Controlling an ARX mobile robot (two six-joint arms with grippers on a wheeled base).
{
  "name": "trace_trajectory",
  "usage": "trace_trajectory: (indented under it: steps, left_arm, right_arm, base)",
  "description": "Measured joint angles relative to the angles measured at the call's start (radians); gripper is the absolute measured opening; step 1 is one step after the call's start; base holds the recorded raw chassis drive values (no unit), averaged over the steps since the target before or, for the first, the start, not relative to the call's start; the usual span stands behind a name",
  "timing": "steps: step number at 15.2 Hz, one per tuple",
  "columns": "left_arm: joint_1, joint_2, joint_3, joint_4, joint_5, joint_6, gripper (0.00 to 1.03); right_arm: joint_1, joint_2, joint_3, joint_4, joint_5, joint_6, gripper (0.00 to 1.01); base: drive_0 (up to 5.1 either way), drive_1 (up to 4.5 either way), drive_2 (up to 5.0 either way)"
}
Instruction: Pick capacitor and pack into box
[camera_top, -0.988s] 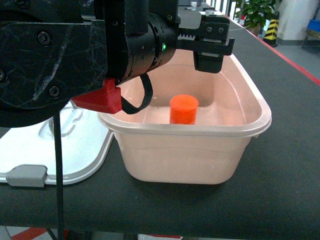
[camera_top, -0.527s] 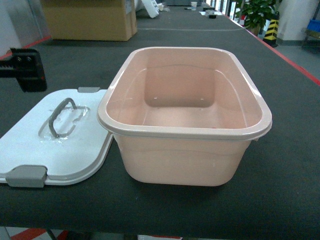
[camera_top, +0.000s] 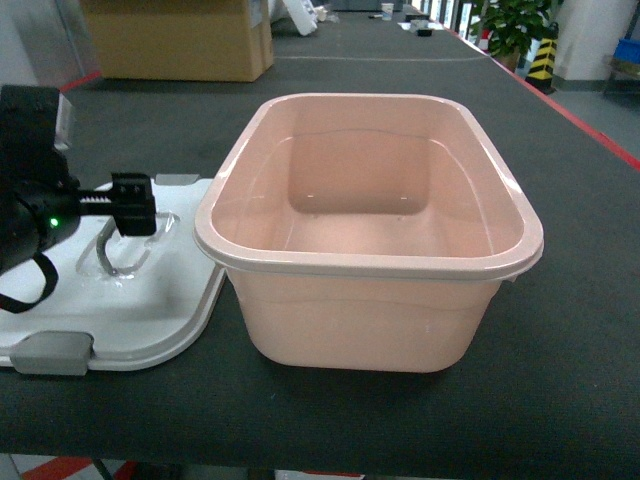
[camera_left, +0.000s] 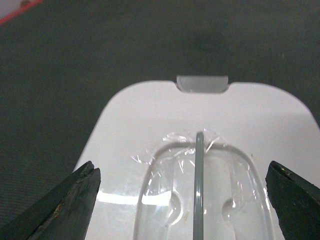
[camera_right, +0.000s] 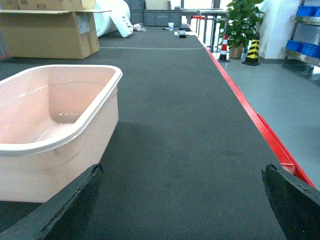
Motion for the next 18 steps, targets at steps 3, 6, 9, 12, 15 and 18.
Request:
trace_trajectory:
  steps: [3,6,9,12,15,18]
  left_arm:
    - [0.004,0.069,0.061,-0.044,0.013,0.021,0.98]
    - [0.014,0.128,0.081,-0.062,0.018,0.024,0.98]
    - [0.019,0.149,0.093,-0.061,0.026,0.024,0.98]
    - [0.019,0.151,0.093,-0.060,0.035,0.024,0.98]
    - [0.018,0.151,0.095,-0.047,0.034,0.023,0.57]
    - [0.019,0.151,0.098,-0.045,0.033,0.021,0.26]
  right_arm:
    - [0.000,0.000,0.000,0.000,0.000,0.000,0.98]
    - [0.000,0.000,0.000,0.000,0.000,0.000,0.98]
    - [0.000,0.000,0.000,0.000,0.000,0.000,0.98]
    - [0.000,0.000,0.000,0.000,0.000,0.000,0.98]
    - [0.000,0.000,0.000,0.000,0.000,0.000,0.98]
    - [0.000,0.000,0.000,0.000,0.000,0.000,0.98]
  base:
    - [0.0,0.00,0.0]
    - [0.0,0.00,0.0]
    - [0.0,0.00,0.0]
    - [0.0,0.00,0.0]
    - [0.0,0.00,0.0]
    - [0.0,0.00,0.0]
